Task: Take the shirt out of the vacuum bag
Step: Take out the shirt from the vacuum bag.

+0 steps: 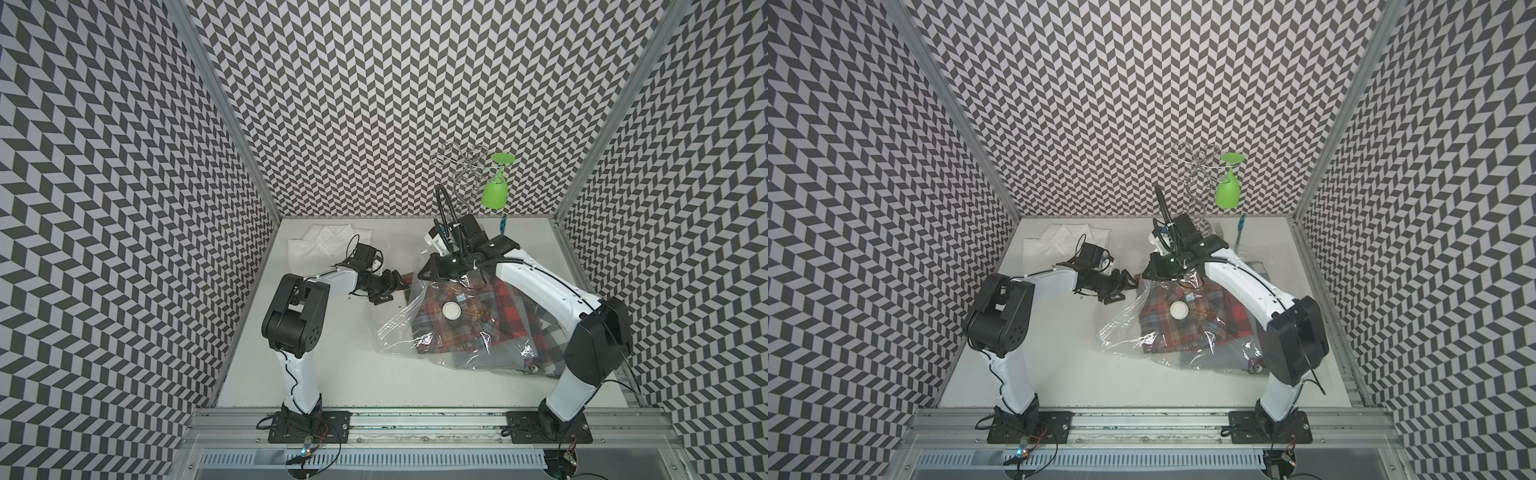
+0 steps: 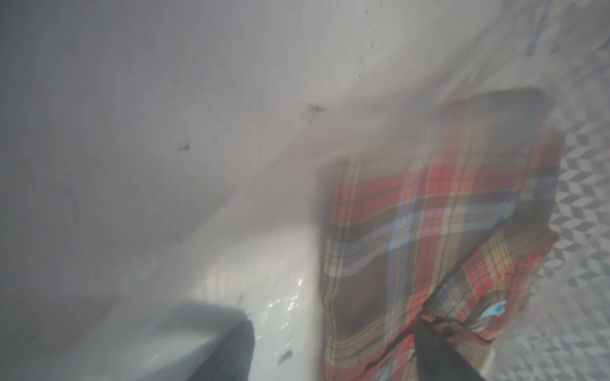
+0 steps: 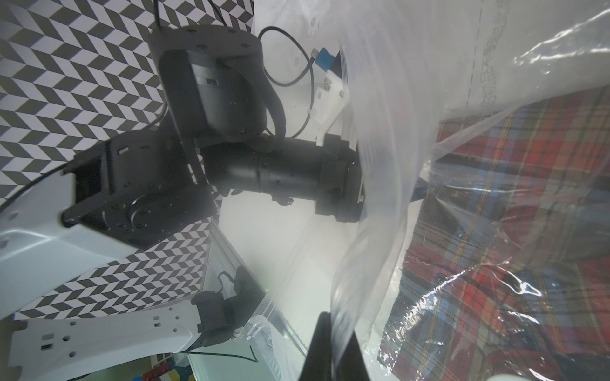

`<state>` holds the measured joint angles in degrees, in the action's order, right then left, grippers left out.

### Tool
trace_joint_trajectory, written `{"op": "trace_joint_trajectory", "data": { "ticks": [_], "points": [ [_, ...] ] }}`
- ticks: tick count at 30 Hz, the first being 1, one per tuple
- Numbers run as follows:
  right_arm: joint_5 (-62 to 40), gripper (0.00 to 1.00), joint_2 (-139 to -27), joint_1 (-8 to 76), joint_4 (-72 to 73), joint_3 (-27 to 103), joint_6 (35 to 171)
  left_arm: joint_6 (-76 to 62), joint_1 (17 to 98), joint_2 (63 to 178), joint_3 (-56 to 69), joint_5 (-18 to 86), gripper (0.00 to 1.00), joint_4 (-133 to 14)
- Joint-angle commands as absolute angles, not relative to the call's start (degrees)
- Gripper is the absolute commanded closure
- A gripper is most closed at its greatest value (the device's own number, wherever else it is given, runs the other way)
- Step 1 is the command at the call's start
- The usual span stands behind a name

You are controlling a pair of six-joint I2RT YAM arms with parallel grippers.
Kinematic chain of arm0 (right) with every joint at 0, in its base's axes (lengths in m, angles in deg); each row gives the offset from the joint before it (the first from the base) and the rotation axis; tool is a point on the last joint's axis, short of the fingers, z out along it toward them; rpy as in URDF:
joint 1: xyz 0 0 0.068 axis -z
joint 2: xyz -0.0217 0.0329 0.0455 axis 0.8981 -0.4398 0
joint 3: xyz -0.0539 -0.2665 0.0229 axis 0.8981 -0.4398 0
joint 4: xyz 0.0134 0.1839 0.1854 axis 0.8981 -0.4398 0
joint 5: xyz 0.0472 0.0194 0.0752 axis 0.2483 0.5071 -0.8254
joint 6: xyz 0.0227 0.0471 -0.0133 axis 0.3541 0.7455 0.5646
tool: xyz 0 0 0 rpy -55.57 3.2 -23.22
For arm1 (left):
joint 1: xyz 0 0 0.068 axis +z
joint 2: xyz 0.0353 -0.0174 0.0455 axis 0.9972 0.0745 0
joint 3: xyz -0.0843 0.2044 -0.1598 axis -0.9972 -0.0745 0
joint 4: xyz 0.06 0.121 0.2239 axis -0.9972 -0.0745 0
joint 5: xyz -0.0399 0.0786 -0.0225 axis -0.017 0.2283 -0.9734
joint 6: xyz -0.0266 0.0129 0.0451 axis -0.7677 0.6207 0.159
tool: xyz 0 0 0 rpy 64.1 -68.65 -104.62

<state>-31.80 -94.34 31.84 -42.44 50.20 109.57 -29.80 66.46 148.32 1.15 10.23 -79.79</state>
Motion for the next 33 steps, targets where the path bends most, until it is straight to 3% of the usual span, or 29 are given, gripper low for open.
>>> {"op": "trace_joint_trajectory", "data": {
  "ticks": [1,14,17,21,23,33],
  "points": [
    [-31.5,1.00,-91.6,31.7,-38.9,49.0,109.7,-29.8,64.8,151.3,3.5,13.1,0.22,-79.7],
    [-31.2,1.00,-90.7,31.6,-37.7,47.7,110.8,-29.9,61.6,157.3,8.5,12.3,0.25,-79.0],
    [-30.9,1.00,-90.5,31.5,-37.5,47.2,111.0,-29.6,61.4,157.7,8.6,11.7,0.35,-78.5],
    [-30.9,1.00,-90.2,31.4,-37.1,46.6,111.2,-28.9,61.5,158.0,7.7,10.8,0.64,-76.9],
    [-30.9,1.00,-90.3,31.5,-37.0,46.3,111.3,-28.7,61.5,158.1,7.9,10.5,0.73,-76.8],
    [-31.4,1.00,-91.0,31.5,-36.6,45.1,111.0,-28.7,61.5,156.8,8.7,8.2,0.92,-75.7]
  ]
}}
